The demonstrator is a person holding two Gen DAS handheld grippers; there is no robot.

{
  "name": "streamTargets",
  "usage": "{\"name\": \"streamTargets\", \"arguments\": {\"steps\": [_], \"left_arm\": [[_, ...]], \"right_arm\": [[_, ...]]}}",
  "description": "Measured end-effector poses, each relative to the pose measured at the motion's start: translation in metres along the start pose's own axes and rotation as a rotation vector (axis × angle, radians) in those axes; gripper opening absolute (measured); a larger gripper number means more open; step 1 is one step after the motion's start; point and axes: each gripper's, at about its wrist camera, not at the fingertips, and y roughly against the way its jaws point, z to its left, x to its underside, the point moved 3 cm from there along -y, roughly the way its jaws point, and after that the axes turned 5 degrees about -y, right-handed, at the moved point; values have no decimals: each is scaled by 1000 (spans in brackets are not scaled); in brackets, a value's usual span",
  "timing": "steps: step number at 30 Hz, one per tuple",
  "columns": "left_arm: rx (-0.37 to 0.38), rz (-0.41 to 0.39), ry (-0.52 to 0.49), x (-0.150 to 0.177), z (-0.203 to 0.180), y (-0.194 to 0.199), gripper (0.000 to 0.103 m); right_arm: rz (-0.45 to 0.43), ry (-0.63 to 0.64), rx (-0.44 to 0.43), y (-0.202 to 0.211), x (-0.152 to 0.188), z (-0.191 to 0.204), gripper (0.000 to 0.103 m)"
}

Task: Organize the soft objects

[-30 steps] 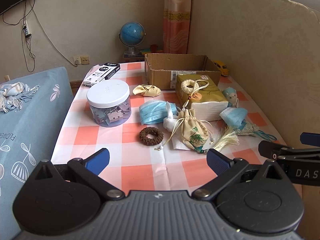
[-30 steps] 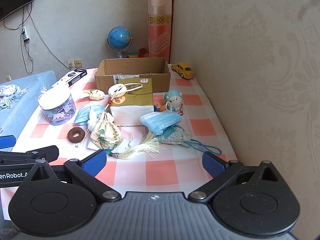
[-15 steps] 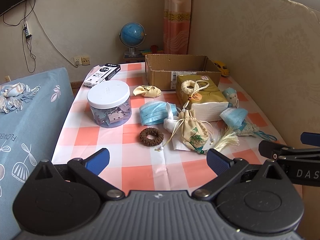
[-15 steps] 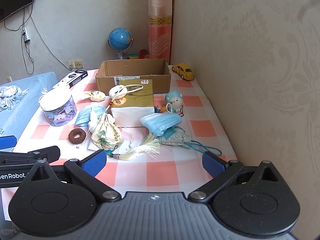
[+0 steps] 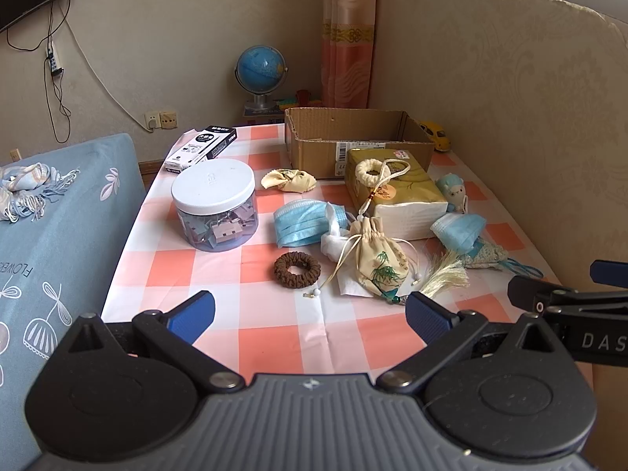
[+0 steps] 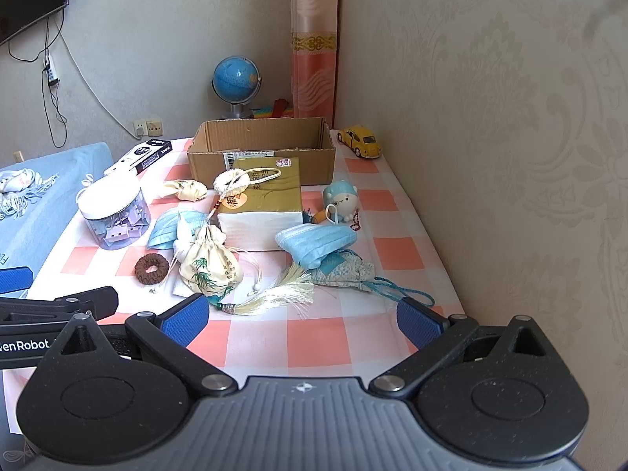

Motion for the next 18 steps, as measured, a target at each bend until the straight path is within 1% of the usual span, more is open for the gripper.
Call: {"name": "streamTargets", "arguments": {"steps": [18], "left_arm": [[-2,-2,-2,-1,0,1,102]], "right_arm": [[-2,-2,-1,1,0,0,103]]}}
